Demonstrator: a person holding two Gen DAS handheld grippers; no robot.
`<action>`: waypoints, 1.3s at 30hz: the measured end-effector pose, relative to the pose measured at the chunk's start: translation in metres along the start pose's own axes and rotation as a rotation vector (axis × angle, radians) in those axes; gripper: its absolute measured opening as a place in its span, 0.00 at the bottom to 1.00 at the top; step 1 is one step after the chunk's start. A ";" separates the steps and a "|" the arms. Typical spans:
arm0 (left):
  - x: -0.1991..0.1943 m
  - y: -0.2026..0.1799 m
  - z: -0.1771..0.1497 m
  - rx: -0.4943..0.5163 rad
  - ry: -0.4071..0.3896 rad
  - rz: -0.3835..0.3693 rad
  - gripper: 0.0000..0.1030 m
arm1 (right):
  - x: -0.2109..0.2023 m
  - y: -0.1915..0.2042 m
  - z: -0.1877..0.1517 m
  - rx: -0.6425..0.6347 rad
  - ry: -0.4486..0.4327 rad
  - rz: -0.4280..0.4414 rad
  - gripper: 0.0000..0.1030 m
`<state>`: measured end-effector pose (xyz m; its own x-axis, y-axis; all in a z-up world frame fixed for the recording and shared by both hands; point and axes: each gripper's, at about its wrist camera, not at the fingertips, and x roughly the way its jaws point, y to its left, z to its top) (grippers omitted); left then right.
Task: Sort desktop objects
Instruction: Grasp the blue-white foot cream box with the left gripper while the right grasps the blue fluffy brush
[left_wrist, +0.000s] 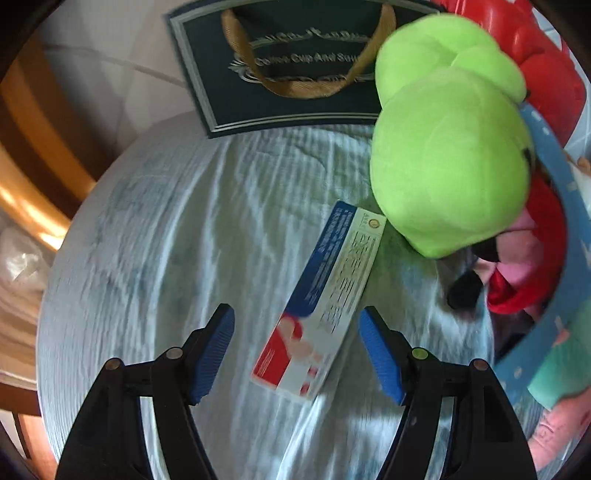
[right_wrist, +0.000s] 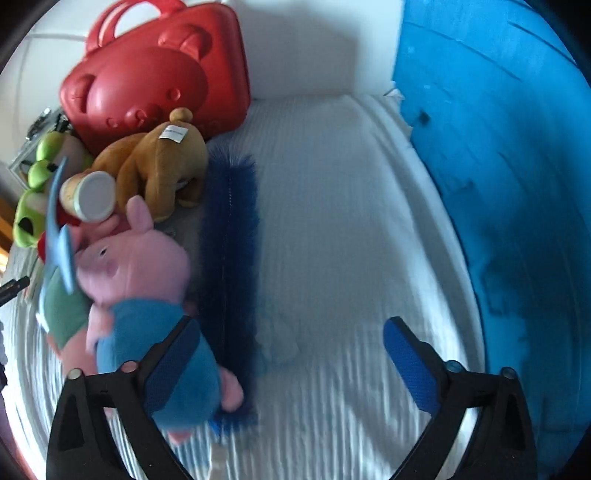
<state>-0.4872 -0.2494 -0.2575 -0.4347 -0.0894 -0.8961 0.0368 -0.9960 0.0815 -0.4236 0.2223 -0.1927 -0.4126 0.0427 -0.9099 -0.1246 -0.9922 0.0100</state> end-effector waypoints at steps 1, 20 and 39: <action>0.008 -0.002 0.004 0.007 0.011 -0.003 0.68 | 0.009 0.005 0.007 -0.012 0.017 0.000 0.80; -0.014 0.035 -0.024 -0.094 0.049 -0.005 0.39 | 0.083 0.021 0.008 0.047 0.247 0.043 0.50; -0.096 0.025 -0.170 -0.189 0.007 0.062 0.38 | 0.035 0.015 -0.059 -0.031 0.218 -0.044 0.15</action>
<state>-0.2917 -0.2662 -0.2433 -0.4201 -0.1499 -0.8950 0.2322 -0.9712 0.0536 -0.3869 0.2016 -0.2484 -0.2023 0.0633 -0.9773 -0.1089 -0.9932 -0.0418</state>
